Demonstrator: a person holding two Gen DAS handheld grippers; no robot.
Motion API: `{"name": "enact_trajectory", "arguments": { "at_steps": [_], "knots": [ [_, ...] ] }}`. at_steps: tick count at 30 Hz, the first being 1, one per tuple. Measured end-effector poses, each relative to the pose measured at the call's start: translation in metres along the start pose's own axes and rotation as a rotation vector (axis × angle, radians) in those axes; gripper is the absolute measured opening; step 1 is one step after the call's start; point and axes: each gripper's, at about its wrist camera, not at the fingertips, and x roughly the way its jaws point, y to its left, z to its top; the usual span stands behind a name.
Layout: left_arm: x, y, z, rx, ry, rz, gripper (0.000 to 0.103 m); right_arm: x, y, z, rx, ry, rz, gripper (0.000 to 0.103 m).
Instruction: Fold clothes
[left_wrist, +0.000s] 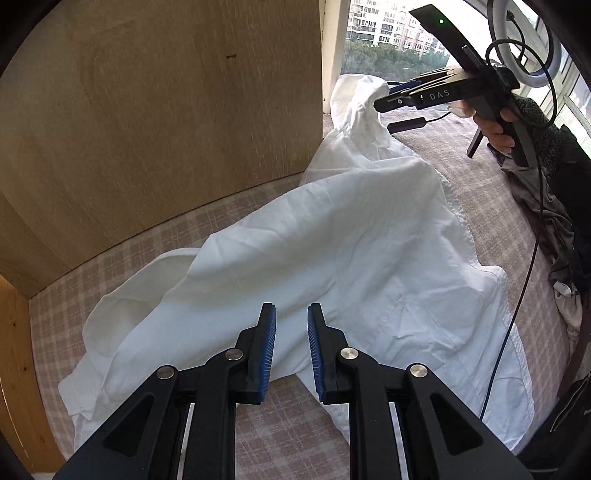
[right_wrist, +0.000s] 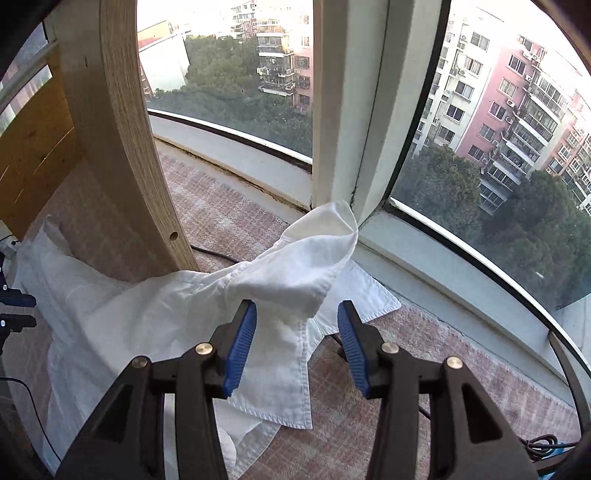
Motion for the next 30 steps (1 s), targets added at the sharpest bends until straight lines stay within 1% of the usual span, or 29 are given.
{"name": "enact_trajectory", "arguments": {
  "at_steps": [2,6,10,11,12,13,14,15,17,18,20,21,22,23,24,25,26,29,30],
  "knots": [
    [0.002,0.001,0.001,0.0,0.001,-0.007,0.017,-0.001,-0.003,-0.001,-0.007,-0.007,0.026,0.057],
    [0.009,0.005,0.002,-0.013,0.007,-0.018,0.017,0.009,0.005,-0.003,-0.052,0.006,0.064,0.057],
    [0.016,0.006,0.001,-0.007,0.02,-0.01,0.017,0.019,0.019,-0.012,-0.117,0.05,0.068,0.057],
    [0.017,0.006,0.002,-0.003,0.022,-0.003,0.017,0.019,0.023,-0.015,-0.131,0.056,0.071,0.051],
    [0.019,0.007,0.002,-0.004,0.026,0.005,0.017,0.02,0.024,-0.016,-0.134,0.069,0.064,0.021],
    [0.021,0.009,0.003,-0.006,0.031,0.013,0.017,0.02,0.022,-0.016,-0.118,0.079,0.061,0.003],
    [0.025,0.011,0.002,-0.011,0.04,0.021,0.017,0.018,0.019,-0.015,-0.096,0.085,0.061,0.004],
    [0.028,0.013,0.002,-0.016,0.051,0.029,0.017,0.013,0.017,-0.013,-0.082,0.066,0.048,0.004],
    [0.037,0.018,0.001,-0.029,0.076,0.046,0.017,-0.005,0.013,-0.005,-0.063,-0.012,-0.009,0.004],
    [0.042,0.021,-0.001,-0.037,0.091,0.054,0.017,-0.014,0.012,0.002,-0.054,-0.056,-0.056,0.004],
    [0.049,0.024,-0.003,-0.048,0.109,0.05,0.017,-0.022,0.017,0.013,-0.075,-0.097,-0.115,0.004],
    [0.052,0.024,-0.004,-0.051,0.115,0.049,0.017,-0.025,0.02,0.018,-0.09,-0.112,-0.139,0.006],
    [0.053,0.024,-0.005,-0.047,0.117,0.05,0.017,-0.022,0.023,0.022,-0.109,-0.093,-0.157,0.009],
    [0.054,0.022,-0.005,-0.042,0.119,0.051,0.017,-0.016,0.028,0.024,-0.133,-0.052,-0.187,0.018],
    [0.054,0.021,-0.005,-0.037,0.121,0.053,0.017,-0.009,0.033,0.023,-0.155,-0.014,-0.229,0.035],
    [0.054,0.02,-0.004,-0.031,0.123,0.054,0.017,-0.007,0.037,0.02,-0.172,0.003,-0.26,0.043],
    [0.054,0.019,-0.004,-0.024,0.123,0.058,0.017,-0.007,0.04,0.016,-0.185,0.007,-0.271,0.045],
    [0.044,0.011,-0.003,-0.011,0.105,0.063,0.017,-0.02,0.037,0.008,-0.17,0.01,-0.292,0.045],
    [0.039,0.008,-0.002,-0.008,0.096,0.062,0.017,-0.031,0.032,0.006,-0.16,-0.006,-0.306,0.045]
  ]
}}
